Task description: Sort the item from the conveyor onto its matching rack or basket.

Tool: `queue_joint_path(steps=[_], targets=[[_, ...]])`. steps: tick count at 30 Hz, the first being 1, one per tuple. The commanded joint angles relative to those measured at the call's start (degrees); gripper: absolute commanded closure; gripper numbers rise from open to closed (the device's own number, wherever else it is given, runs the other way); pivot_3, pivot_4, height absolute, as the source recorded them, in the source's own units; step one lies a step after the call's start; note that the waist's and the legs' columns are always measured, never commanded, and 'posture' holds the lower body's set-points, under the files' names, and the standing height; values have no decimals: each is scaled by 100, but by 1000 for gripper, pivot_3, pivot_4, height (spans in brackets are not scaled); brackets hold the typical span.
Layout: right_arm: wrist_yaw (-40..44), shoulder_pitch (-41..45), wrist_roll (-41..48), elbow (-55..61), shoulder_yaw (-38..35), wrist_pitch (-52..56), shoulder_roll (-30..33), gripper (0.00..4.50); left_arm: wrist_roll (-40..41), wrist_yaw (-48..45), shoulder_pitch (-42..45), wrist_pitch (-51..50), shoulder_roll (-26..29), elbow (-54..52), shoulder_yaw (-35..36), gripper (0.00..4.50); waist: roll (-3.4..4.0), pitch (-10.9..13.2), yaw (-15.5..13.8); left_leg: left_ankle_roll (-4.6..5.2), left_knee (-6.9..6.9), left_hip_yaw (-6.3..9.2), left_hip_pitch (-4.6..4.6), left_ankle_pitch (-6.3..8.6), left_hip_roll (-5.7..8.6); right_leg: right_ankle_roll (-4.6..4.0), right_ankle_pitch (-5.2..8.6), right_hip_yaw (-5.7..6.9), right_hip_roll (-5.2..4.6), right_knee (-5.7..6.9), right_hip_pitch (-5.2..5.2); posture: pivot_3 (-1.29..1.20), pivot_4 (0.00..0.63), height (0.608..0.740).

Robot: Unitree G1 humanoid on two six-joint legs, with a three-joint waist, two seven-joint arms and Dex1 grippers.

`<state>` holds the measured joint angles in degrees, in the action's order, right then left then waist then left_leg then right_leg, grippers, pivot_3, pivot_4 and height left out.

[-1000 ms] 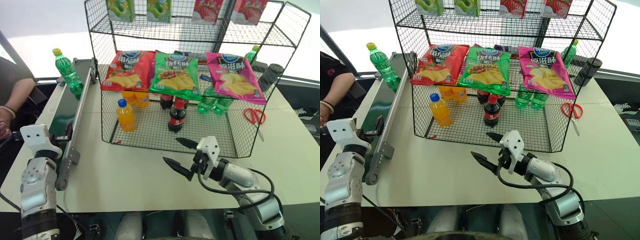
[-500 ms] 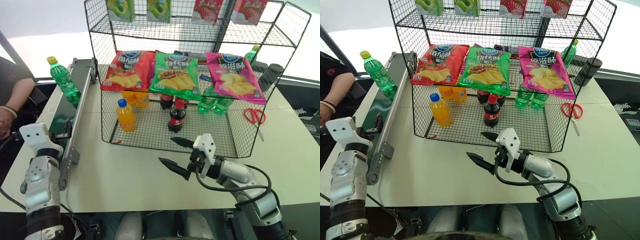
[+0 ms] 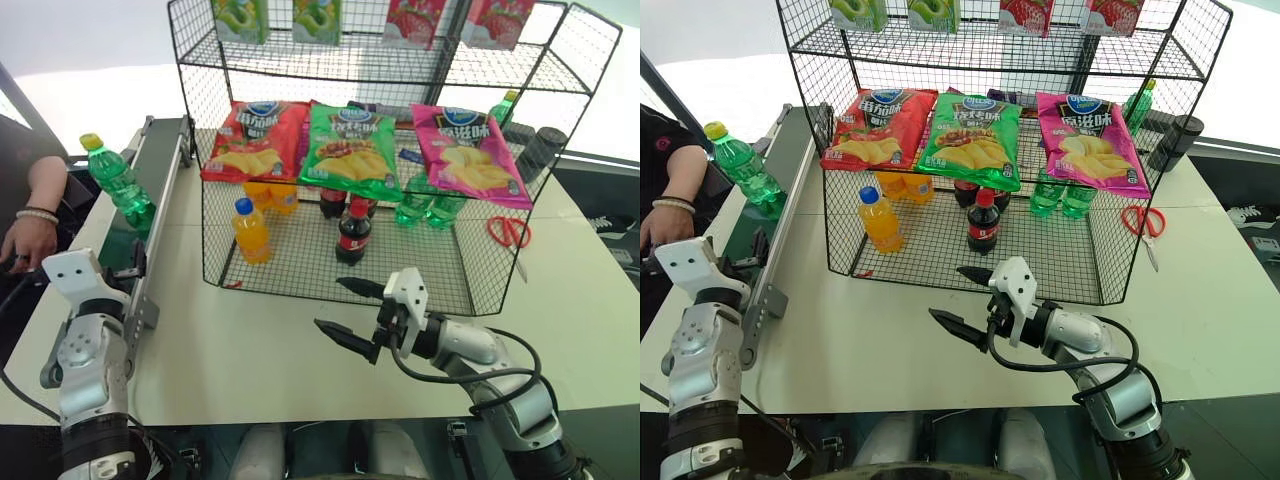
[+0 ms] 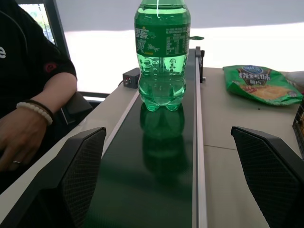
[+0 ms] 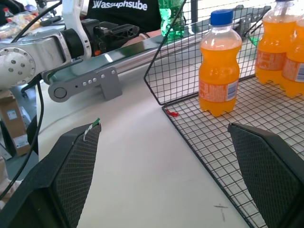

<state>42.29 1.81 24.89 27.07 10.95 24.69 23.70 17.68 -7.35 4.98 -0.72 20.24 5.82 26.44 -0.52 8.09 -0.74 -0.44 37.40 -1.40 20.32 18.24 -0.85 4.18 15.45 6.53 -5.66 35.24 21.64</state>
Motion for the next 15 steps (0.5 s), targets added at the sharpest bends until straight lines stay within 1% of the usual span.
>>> queue_joint_path(steps=[1, 15], targets=[[87, 136, 133, 165, -6, -29, 0, 50, 28, -41, -60, 26, 171, -297, 173, 0, -1, 0, 0, 0, 0, 0, 0, 0, 0, 0, 0, 0, 0, 0, 1, 0, 150, 732], [203, 228, 104, 22, 11, -100, -23, 50, 135, -103, -278, -29, 312, -369, 334, 0, -1, 1, -3, 0, -3, -1, 2, 0, 0, 0, 0, 0, -7, -2, 3, 0, 150, 732]])
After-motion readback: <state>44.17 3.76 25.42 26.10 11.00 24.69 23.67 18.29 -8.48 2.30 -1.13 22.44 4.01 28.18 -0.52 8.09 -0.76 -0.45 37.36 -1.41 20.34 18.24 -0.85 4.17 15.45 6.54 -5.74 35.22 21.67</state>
